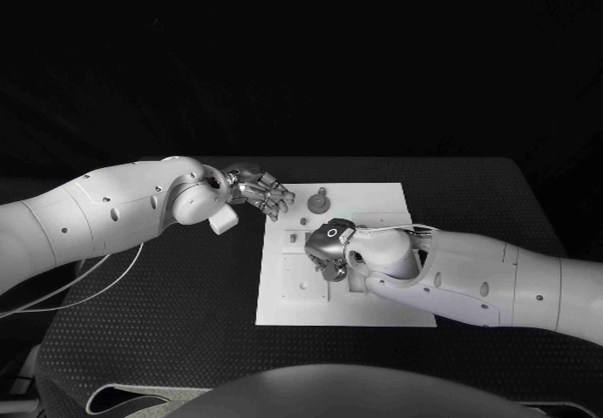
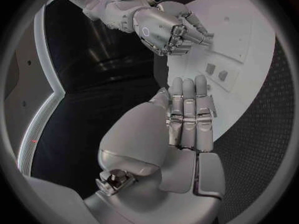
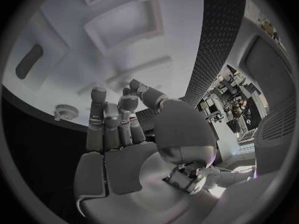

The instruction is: Assemble the parts on the task board

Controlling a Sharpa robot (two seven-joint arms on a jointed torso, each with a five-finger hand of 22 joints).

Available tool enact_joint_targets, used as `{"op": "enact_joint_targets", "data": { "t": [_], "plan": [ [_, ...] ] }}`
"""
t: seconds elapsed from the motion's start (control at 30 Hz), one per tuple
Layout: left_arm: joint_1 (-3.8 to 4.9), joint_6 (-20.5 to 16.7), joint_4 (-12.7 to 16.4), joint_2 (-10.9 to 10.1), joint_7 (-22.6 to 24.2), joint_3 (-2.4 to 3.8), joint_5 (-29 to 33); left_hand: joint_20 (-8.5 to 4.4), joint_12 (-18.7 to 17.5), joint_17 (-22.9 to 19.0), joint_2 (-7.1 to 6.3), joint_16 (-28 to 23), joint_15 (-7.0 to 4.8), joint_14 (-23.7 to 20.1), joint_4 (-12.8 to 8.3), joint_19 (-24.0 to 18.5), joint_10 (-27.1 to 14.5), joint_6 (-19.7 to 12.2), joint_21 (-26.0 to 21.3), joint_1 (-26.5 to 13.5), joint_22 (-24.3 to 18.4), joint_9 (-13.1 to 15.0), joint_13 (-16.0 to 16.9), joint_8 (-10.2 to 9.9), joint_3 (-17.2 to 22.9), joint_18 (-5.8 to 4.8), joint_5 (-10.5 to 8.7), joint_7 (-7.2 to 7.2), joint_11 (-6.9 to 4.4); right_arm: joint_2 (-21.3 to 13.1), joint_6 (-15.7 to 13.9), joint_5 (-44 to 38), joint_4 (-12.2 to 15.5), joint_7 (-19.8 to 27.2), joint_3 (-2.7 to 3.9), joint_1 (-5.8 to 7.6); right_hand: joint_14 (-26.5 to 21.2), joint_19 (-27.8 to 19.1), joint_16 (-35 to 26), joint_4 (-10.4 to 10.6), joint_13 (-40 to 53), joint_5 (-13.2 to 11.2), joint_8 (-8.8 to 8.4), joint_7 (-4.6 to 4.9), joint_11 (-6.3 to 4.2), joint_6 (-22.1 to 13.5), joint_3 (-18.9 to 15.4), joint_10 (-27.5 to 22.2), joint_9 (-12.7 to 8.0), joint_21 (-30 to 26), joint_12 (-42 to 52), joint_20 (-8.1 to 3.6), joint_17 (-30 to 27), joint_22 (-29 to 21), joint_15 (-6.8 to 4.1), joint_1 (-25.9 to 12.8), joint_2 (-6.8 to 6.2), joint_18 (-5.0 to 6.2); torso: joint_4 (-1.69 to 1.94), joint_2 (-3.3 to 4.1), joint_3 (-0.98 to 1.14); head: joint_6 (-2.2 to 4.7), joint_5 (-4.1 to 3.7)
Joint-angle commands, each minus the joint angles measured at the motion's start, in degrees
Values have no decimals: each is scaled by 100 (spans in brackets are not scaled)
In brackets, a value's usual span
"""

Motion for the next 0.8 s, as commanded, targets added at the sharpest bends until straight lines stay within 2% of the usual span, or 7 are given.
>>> {"op": "enact_joint_targets", "data": {
  "t": [0.03, 0.8],
  "plan": [
    [7, 85, 16, 11, 39, 5, 15, 26, -16, -9, -58, -6, -3, -31, 41, -9, 8, -16, -28, 8, 6, -3, 7, -35, 8, 90, -1, 14, 44, 10, 72, -65, 16, 0, -1, -3, 10, 28, -30, 6, -8, 37, -27, -255, -380, 571, 25, -804, -5, -13, 14, 21, -6, 91, -199, 3, -15, 77, -2, 0, 0, -1, 0],
    [7, 95, 18, 11, 39, 5, 13, 27, -18, -9, -61, -5, -2, -32, 50, -10, 8, -16, -28, 22, 8, -2, 9, -35, 6, 91, 0, 14, 44, 12, 183, -58, 18, 11, -1, -3, 15, 32, -30, 5, -13, 36, -27, -257, -382, 576, 25, -800, -5, -14, 19, 21, -6, 93, -198, 5, -13, 77, 0, 0, -1, -13, -8]
  ]
}}
